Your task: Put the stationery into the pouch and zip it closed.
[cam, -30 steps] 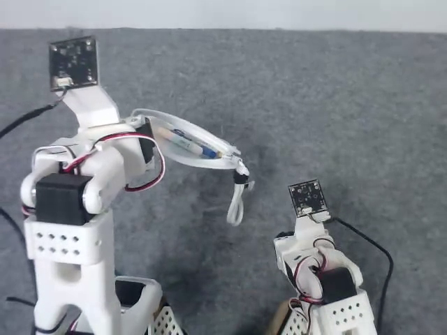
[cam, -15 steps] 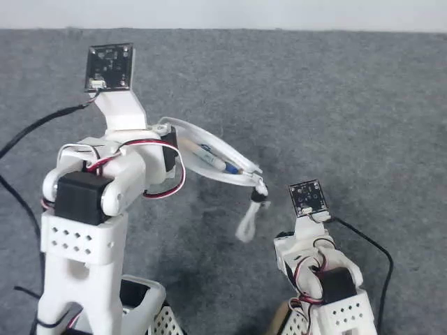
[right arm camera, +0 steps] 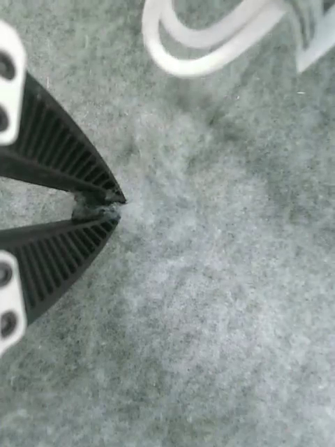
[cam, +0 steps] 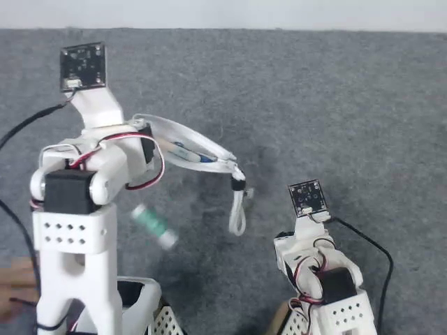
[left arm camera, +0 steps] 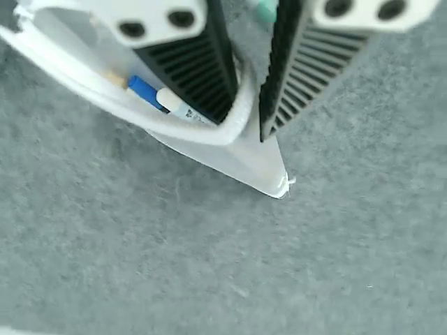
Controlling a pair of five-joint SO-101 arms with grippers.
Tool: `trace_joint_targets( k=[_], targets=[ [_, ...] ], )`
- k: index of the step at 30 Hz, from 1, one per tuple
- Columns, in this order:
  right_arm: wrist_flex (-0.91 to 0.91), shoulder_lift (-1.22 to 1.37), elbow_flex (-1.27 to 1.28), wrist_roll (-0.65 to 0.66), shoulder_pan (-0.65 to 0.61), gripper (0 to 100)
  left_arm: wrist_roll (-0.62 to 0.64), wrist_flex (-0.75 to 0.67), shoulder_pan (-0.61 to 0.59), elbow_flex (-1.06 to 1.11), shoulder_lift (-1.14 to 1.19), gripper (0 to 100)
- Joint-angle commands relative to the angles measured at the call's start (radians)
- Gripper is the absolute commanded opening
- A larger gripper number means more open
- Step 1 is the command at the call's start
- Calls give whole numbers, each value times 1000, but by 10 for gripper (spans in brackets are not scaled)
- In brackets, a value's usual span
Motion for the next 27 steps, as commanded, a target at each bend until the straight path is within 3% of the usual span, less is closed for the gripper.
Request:
trace_joint_targets(
  k=[1, 7, 27],
  targets=[
    [7, -16, 15, 12, 12, 6, -6, -118, 2, 4, -34, 9],
    [7, -16, 15, 12, 12, 6, -6, -121, 55, 4, -34, 9],
    [7, -16, 15, 12, 12, 6, -14, -71, 12, 4, -34, 9]
  ],
)
